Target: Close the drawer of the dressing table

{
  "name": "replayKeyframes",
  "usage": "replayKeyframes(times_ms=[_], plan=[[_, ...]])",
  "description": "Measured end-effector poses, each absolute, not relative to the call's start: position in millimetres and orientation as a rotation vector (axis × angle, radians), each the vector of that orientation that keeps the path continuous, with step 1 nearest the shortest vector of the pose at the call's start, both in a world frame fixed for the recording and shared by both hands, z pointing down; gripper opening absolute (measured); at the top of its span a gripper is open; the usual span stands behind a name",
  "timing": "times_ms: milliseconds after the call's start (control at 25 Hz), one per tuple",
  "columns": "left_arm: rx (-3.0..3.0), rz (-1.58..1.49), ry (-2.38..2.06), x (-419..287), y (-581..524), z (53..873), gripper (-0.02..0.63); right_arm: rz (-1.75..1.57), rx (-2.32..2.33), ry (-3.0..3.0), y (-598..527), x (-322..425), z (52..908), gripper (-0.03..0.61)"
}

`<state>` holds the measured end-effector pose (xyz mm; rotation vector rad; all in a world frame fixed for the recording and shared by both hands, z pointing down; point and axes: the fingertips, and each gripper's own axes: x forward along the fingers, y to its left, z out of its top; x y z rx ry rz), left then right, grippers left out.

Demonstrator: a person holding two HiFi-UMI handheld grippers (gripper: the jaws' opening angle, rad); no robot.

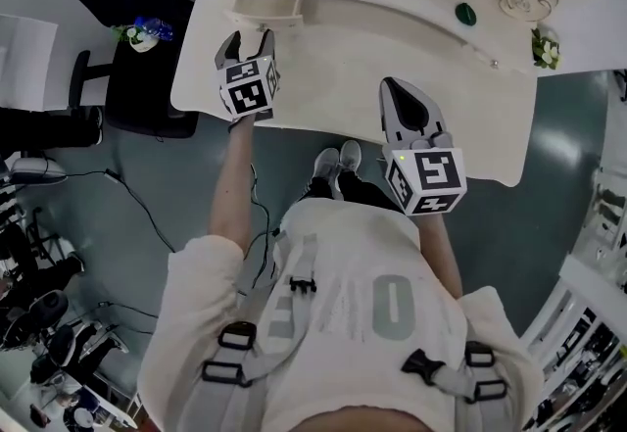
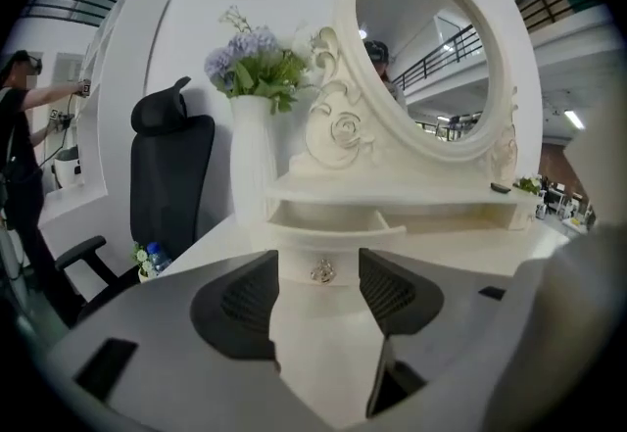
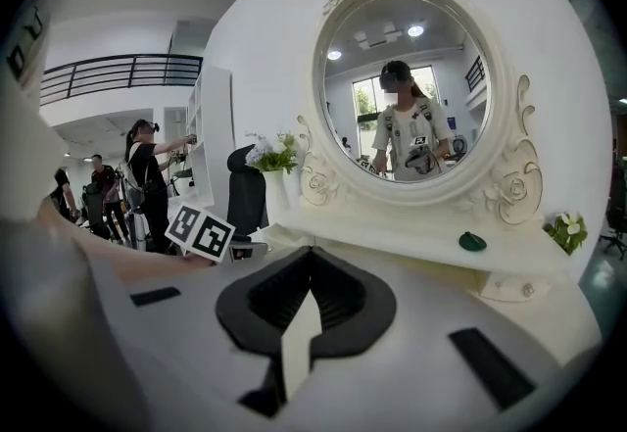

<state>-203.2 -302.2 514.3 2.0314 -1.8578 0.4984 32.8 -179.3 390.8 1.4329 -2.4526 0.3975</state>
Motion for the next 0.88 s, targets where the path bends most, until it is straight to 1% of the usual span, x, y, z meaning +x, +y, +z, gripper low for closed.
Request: replayKeyframes(times_ms=[120, 240, 560, 880], plan=[[2.017, 0.572, -1.832, -205, -309, 536, 0.257, 0.416, 1.428, -2.435, -177, 34, 398, 0.009], [2.008, 0.608, -1.826, -208, -313, 547, 0.23, 0.425, 1.425, -2.418, -177, 35, 403, 0.009], [2.071, 0.691, -1.767, -201, -320, 554, 0.169, 0.444, 1.429, -2.398, -177, 39, 410, 0.009], [2.101, 0.715, -1.742, -198, -321, 554, 0.142, 0.452, 1.42, -2.397, -178, 38, 413, 0.009]])
